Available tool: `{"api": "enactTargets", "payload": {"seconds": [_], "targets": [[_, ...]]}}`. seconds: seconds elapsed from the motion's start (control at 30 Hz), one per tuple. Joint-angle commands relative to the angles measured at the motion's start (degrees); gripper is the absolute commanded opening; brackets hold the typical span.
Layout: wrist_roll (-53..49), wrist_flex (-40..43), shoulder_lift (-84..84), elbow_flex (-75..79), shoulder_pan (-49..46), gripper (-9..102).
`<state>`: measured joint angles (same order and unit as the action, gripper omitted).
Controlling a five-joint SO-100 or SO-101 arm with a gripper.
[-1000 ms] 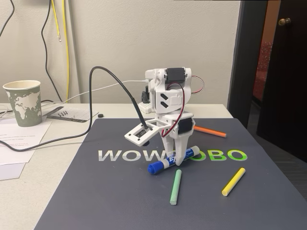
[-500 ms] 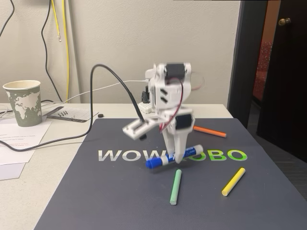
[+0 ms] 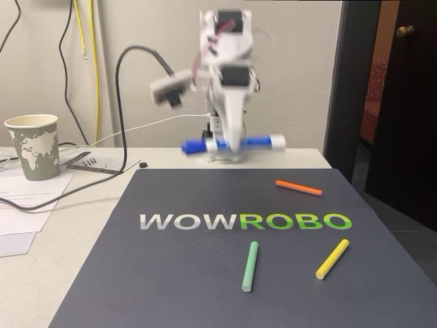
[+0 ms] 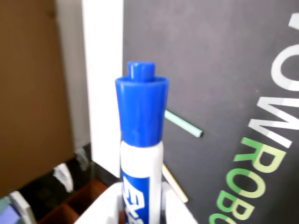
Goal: Pick up the blue marker.
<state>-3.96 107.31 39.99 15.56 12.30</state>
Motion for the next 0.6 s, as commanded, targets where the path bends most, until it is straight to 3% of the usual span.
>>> {"api": "enactTargets", "payload": {"seconds": [0.0, 0.17, 0.47, 0.57], "targets": [[1.67, 10.11, 15.82, -12.13, -1.85, 0], [0.79, 10.02, 31.82, -33.57, -4.48, 0], [2.37, 9.76, 42.01, -47.29, -5.36, 0], [2.20, 3.16, 49.31, -59.06, -3.69, 0]]}}
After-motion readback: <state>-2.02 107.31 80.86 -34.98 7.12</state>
